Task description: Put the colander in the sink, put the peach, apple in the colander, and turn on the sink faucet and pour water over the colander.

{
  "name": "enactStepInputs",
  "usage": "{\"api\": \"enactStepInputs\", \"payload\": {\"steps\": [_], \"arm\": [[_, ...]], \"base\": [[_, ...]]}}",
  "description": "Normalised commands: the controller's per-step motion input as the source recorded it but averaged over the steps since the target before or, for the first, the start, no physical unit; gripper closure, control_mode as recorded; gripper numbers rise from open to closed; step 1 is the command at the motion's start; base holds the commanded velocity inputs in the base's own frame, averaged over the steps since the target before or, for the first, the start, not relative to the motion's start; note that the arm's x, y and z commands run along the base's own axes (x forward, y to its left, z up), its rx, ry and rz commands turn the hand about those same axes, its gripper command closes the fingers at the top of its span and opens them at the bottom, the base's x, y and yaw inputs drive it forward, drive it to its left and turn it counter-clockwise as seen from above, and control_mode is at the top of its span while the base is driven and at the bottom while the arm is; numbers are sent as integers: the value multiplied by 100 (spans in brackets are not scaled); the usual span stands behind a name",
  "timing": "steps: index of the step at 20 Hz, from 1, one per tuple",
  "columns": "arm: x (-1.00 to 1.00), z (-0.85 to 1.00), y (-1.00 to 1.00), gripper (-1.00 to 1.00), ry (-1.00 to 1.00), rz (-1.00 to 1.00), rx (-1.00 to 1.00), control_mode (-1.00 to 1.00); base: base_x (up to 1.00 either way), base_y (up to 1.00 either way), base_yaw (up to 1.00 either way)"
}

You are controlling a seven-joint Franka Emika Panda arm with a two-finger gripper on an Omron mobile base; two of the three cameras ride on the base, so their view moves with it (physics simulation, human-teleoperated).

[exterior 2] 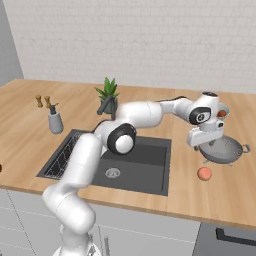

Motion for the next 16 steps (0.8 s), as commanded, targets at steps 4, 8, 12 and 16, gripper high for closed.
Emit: {"api": "enactStepInputs", "payload": {"steps": [4, 8, 12, 16], "arm": [[6, -48, 0, -100, -12, 0, 0, -100], [19, -41, 1, -100, -15, 0, 0, -100], [36, -35, 0, -100, -5, 0, -4, -100], [19, -29, -3, -100, 0, 0, -9, -100]], "base": [[0, 0, 0], [0, 0, 0], [0, 0, 0], [0, 0, 0]]}}
